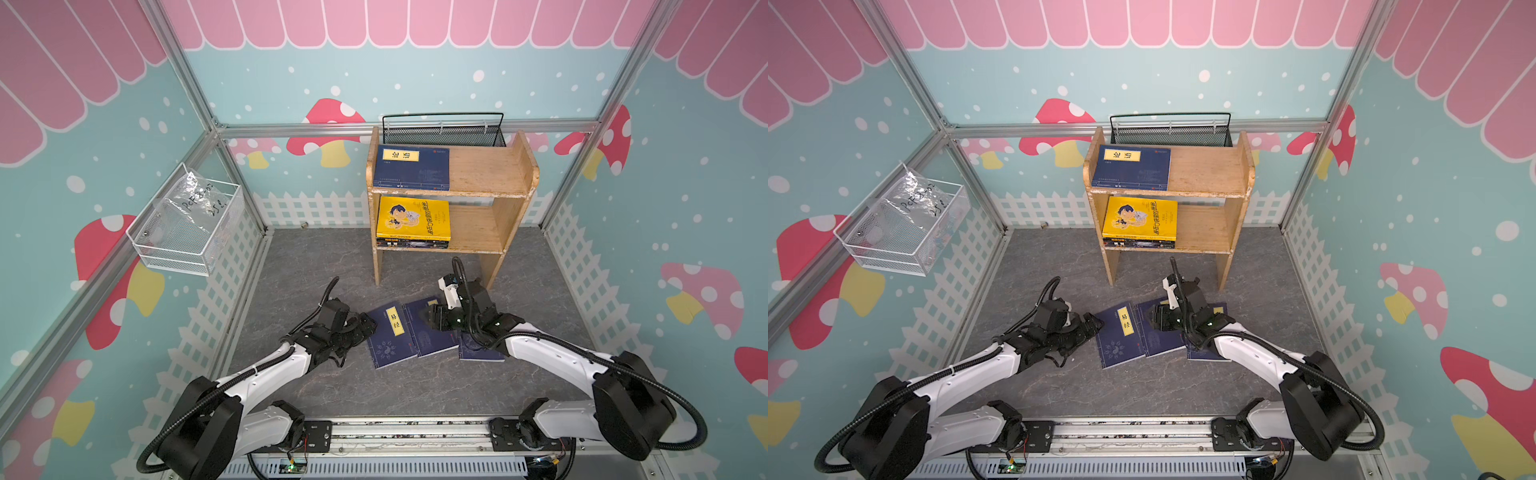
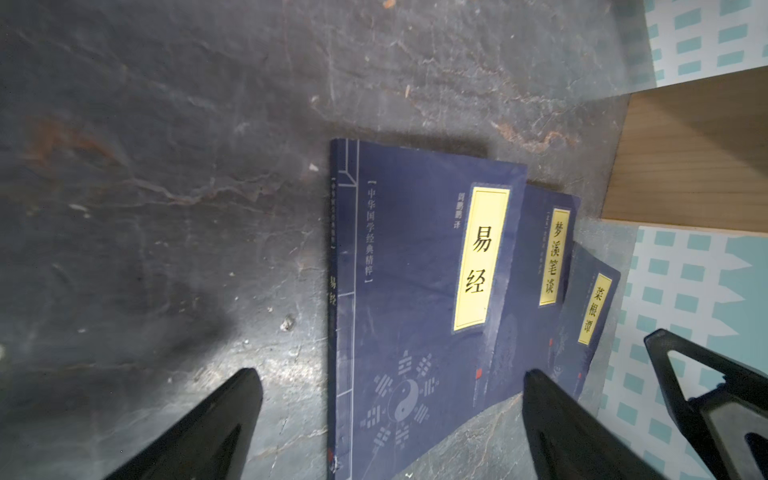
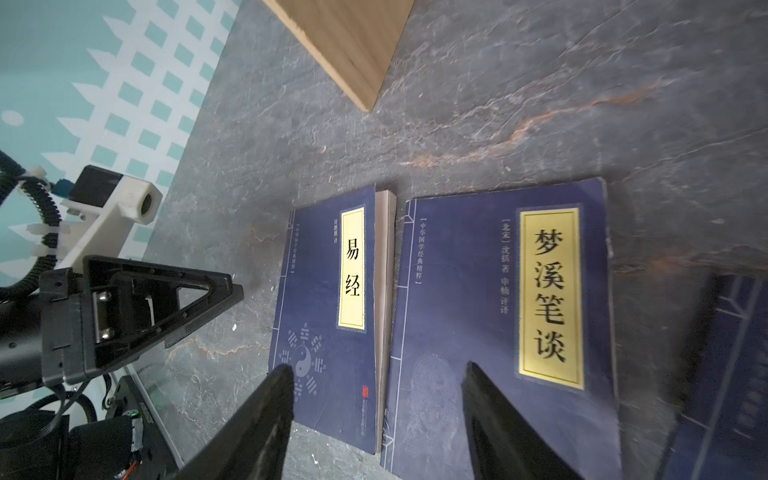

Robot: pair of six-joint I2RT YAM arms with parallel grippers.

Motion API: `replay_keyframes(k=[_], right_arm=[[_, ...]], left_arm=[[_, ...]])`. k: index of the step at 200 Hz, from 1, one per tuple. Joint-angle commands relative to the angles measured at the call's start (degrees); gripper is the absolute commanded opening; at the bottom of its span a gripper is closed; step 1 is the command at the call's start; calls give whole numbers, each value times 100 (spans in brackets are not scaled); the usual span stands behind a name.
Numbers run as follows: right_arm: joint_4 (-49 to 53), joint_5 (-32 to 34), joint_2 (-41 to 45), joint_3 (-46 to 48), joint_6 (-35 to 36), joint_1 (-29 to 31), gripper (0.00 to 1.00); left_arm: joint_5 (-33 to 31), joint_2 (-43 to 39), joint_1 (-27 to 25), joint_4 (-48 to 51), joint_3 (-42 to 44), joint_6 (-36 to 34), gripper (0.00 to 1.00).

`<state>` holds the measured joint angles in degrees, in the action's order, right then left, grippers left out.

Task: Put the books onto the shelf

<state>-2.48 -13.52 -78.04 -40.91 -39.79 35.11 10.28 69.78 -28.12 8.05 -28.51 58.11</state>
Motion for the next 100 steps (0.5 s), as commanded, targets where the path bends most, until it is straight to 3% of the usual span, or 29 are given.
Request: replay_keyframes(k=[1, 48, 100], right_arm=[[-549, -206, -414, -182, -150, 126, 62], [-977, -351, -1255, -306, -309, 367, 52], [-1199, -374, -2169, -402, -446, 507, 33]], left_arm=[[6, 272, -101, -496, 139, 384, 98], [23, 900, -192, -1117, 182, 470, 97], [259, 1163, -229, -1998, 371, 589, 94]])
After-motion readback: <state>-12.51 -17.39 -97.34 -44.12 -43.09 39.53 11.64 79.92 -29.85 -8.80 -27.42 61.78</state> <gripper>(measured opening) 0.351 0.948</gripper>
